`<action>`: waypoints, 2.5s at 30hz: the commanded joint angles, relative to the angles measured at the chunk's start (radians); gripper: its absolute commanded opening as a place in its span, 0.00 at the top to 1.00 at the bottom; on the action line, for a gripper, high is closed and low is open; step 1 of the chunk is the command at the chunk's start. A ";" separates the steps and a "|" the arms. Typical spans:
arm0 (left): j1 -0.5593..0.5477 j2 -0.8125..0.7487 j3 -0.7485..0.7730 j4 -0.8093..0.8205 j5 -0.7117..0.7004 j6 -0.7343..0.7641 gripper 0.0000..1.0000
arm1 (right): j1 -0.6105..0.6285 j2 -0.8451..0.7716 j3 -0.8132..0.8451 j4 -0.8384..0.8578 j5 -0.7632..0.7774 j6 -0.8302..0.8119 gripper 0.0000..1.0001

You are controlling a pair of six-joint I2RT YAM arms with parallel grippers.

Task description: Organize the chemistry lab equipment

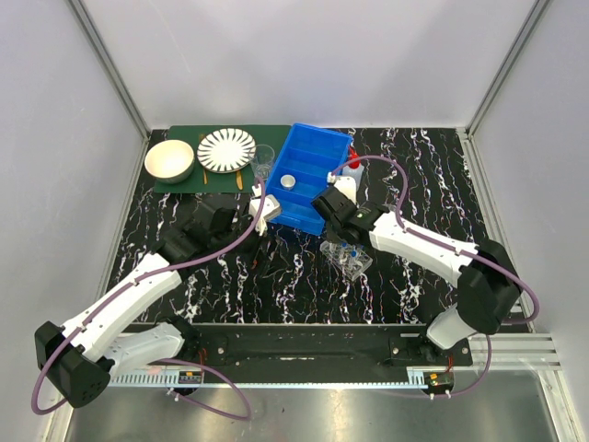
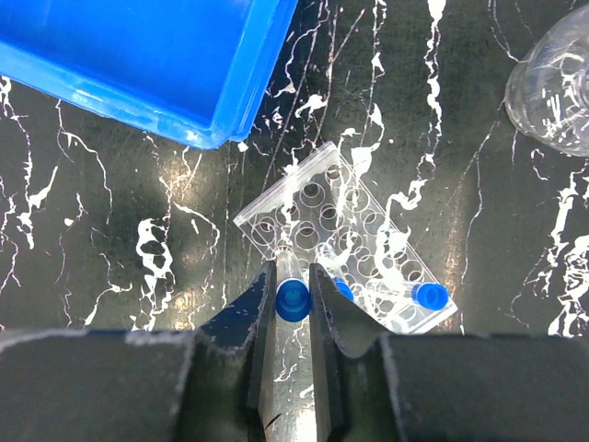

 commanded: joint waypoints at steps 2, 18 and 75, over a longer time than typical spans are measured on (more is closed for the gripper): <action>-0.006 -0.027 0.002 0.023 -0.020 -0.005 0.01 | -0.006 0.020 0.039 0.050 -0.016 0.006 1.00; -0.009 -0.028 0.001 0.021 -0.022 -0.007 0.01 | -0.008 0.018 0.012 0.063 -0.029 0.009 1.00; -0.012 -0.010 0.004 0.021 -0.014 -0.007 0.01 | -0.005 0.017 -0.146 0.184 0.012 0.022 1.00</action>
